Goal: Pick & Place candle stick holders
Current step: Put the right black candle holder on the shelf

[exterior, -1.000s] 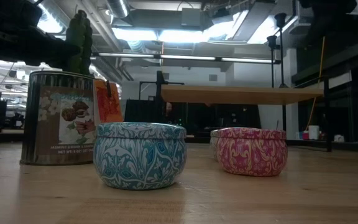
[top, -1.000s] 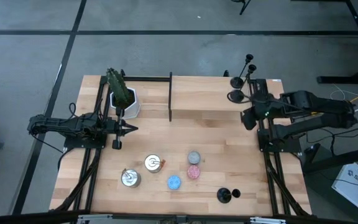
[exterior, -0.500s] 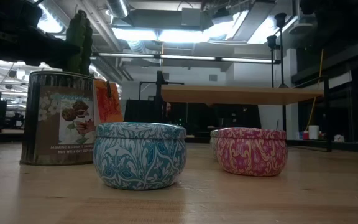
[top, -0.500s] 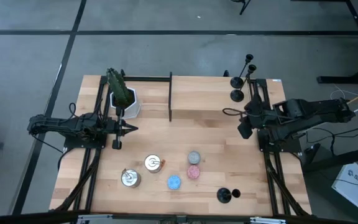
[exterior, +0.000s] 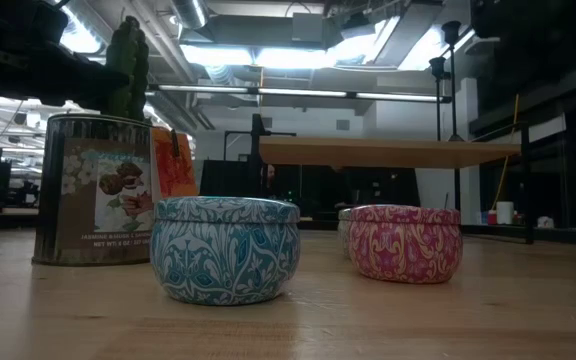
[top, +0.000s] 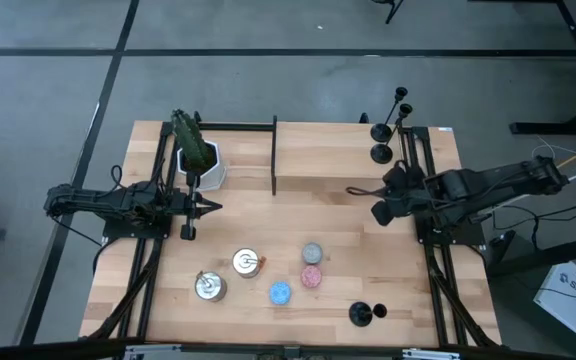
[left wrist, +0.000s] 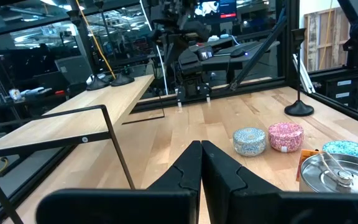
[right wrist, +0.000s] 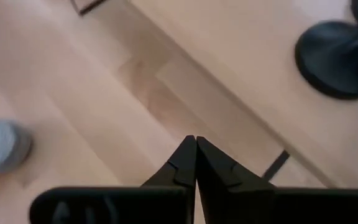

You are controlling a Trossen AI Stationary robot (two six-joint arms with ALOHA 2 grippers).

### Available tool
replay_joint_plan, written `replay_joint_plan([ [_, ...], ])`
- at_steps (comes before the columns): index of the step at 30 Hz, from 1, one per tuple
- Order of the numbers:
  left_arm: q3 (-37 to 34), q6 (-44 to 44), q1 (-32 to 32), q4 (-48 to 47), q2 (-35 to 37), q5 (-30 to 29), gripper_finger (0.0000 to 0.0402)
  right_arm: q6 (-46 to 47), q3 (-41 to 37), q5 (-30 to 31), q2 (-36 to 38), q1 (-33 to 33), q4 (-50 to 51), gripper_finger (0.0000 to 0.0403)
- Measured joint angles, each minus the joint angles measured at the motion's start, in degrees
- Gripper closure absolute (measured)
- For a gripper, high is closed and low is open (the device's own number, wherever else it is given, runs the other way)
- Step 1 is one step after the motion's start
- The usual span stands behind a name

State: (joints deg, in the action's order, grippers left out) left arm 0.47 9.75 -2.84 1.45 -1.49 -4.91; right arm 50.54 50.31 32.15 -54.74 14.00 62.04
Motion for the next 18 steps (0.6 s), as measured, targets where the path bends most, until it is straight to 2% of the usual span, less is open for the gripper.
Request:
replay_joint_plan([
  [3,0.00,0.01,-0.01,0.00,0.01,0.00,0.0398,-0.07,-1.66,4.27,-0.07,-0.02,-4.06,0.0392],
  [7,0.02,0.01,0.01,0.01,-0.01,0.00,0.0398,-1.07,-3.60,7.04,-0.07,-0.02,-8.24,0.0392],
  [18,0.02,0.01,0.00,0.01,0.01,0.00,0.0398,-0.02,-8.29,9.19,-0.11,-0.18,-13.49,0.0392],
])
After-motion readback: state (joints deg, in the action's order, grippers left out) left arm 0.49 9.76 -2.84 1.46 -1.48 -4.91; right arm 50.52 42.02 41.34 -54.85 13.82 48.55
